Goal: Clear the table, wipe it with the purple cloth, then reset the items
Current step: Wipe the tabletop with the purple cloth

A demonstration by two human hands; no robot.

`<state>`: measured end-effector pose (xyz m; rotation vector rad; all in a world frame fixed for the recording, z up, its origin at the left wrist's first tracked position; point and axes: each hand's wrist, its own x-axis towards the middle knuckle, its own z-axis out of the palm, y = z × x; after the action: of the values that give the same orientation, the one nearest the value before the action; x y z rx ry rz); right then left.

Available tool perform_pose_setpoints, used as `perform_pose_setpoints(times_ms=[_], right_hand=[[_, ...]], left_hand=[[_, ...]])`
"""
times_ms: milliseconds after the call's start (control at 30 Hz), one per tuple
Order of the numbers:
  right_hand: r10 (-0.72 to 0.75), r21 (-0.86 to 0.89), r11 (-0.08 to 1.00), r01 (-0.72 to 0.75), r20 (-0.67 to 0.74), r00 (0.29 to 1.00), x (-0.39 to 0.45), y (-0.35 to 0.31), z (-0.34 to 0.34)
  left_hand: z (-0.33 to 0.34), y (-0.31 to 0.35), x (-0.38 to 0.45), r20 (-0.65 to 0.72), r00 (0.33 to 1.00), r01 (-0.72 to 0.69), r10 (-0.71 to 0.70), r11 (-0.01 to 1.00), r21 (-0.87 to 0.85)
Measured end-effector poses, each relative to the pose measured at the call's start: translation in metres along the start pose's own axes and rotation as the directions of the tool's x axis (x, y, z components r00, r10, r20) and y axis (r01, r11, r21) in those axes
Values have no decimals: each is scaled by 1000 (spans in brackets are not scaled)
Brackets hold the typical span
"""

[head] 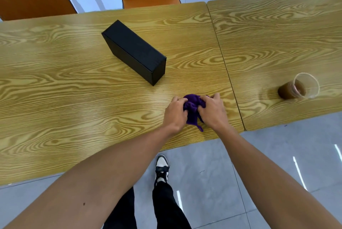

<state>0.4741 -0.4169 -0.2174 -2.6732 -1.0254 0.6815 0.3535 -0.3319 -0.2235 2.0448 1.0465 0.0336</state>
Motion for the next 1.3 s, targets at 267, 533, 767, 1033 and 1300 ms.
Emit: perform_pose_setpoints(times_ms=[267,533,767,1033,1300], right_hand=[[-33,-41,998,37,89,996,-42,11,5],[-238,19,971,237,75,968,-26,-22,-2],[-357,-56,929,365,120,926,37,-89,7],[-322,-177,916,360,210,923,24,-72,11],[-200,-133,963,233,228,953,-34,-1,5]], left_hand=[[10,-7,-45,65,996,66,-66,998,3],[-7,-26,-64,-85,981,160,-177,971,-177],[-65,-66,-8,-213,959,165,-188,979,-121],[-49,-60,-16,-83,970,221,-228,971,-88],[12,-19,-70,72,980,191,-183,972,-137]])
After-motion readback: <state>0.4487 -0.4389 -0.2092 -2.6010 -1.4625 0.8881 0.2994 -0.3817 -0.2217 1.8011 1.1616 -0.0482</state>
